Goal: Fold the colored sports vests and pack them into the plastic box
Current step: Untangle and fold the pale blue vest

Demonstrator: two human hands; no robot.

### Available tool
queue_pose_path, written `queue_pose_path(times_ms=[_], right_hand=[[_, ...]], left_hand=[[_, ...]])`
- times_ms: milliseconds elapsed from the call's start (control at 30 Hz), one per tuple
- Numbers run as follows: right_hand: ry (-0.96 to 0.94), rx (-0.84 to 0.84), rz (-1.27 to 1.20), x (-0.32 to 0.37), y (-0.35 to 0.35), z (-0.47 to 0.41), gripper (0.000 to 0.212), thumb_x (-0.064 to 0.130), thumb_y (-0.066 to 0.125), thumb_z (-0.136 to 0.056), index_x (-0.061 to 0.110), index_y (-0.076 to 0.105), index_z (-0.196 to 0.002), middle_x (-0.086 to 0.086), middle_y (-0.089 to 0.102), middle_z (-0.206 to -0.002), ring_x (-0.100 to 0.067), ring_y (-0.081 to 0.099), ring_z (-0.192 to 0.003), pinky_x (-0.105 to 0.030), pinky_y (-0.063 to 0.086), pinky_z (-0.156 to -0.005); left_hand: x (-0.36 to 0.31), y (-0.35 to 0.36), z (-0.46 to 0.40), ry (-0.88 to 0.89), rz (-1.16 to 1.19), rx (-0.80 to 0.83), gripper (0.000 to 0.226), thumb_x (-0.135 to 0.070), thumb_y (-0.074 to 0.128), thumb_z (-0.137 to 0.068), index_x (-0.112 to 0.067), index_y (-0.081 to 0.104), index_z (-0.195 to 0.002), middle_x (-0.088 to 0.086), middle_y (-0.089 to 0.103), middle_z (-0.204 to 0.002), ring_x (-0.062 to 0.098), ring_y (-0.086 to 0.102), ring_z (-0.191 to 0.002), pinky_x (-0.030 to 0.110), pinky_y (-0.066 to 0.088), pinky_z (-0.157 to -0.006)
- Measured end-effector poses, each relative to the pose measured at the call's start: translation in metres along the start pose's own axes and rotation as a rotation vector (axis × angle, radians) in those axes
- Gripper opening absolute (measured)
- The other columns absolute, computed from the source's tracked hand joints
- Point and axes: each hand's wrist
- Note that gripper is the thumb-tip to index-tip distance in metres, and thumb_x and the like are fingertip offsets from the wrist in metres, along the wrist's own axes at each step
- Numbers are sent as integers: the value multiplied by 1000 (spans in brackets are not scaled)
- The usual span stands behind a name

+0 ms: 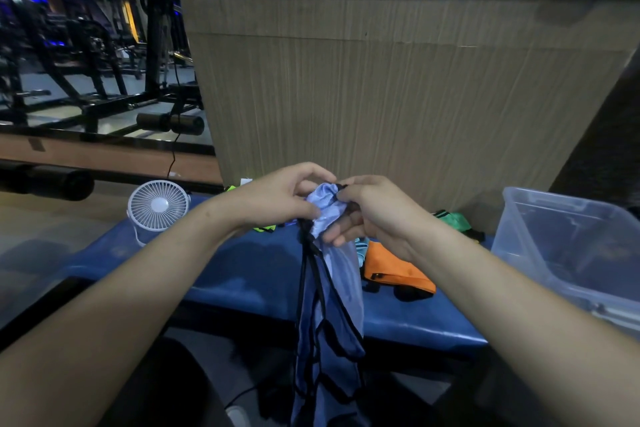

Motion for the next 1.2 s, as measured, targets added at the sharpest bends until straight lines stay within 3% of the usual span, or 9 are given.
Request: queue_pose_path(times_ms=[167, 367, 500, 633, 767, 1000, 1067, 1133, 1200], right_hand=[[-10, 89, -59, -1, 1, 0, 34, -5, 38, -97, 1, 51, -128, -32, 71, -96, -44, 73, -83, -43, 60, -70], [-24, 158, 9, -2, -5, 4, 31, -11, 47, -90, -12, 59, -118, -26, 74, -99, -34, 73, -97, -43, 57, -83], [-76, 35, 84, -5, -7, 2, 21, -10, 51, -90, -9, 61, -109, -24, 75, -91, -32, 75, -88, -41, 59, -75], [-113, -113, 107, -8, -9, -1, 12, -5, 57, -90, -3, 59, -102, -21, 75, -83, -35, 75, -75, -35, 57, -57], [-139, -171, 112, -10, -9, -1, 16, 3, 58, -93, -10, 58, -103, -20, 74, -77, -33, 70, -62, -30, 50, -48], [-150, -267, 150, -13, -11, -5, 16, 13, 59, -97, -3, 60, -100, -18, 71, -66, -27, 62, -46, -23, 38, -38], [-142, -288, 185, -13, -12, -7, 18, 15, 59, -96, -3, 61, -99, -16, 70, -63, -25, 60, -43, -21, 34, -36], [-134, -302, 218, -14, -11, -9, 19, 17, 59, -96, -2, 61, -97, -15, 70, -62, -24, 60, -43, -22, 31, -37], [-130, -313, 245, -15, -10, -10, 18, 18, 59, -94, -1, 61, -95, -14, 70, -61, -24, 59, -41, -23, 30, -38]], left_hand=[[-6, 1, 3, 8, -22, 0, 53, 16, 47, -86, -18, 51, -126, 17, 72, -105, 15, 54, -72, 41, 39, -72], [4, -4, 4, 46, -43, -1, 53, 10, 46, -86, -28, 52, -123, 8, 74, -104, 25, 48, -79, 45, 34, -73], [7, -7, 6, 65, -45, -5, 45, 4, 55, -93, -30, 54, -123, 3, 75, -107, 25, 54, -82, 45, 36, -75], [6, -6, 9, 98, -46, -49, 34, 2, 55, -98, -25, 56, -118, 1, 75, -106, 17, 53, -78, 37, 35, -71], [12, -7, 9, 124, -34, -94, 36, 10, 51, -95, -18, 58, -115, 12, 72, -98, 22, 50, -81, 35, 37, -73], [23, -2, 5, 209, -169, -368, 35, 20, 51, -80, -14, 58, -80, 7, 59, -79, 15, 53, -72, 24, 42, -66], [24, 0, 5, 199, -183, -387, 28, 14, 53, -82, -13, 59, -80, 5, 61, -79, 11, 55, -70, 27, 44, -67], [24, 2, 4, 200, -104, -321, 2, -9, 61, -86, -11, 60, -86, 1, 62, -81, 12, 56, -73, 36, 47, -69], [20, 7, 3, 207, -89, -266, 28, -39, 67, -84, -13, 59, -91, 1, 62, -81, 16, 54, -72, 34, 45, -67]])
Point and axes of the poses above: each hand's wrist, its own z-axis away from the middle knuckle, its own y-axis out of the palm, x = y × z
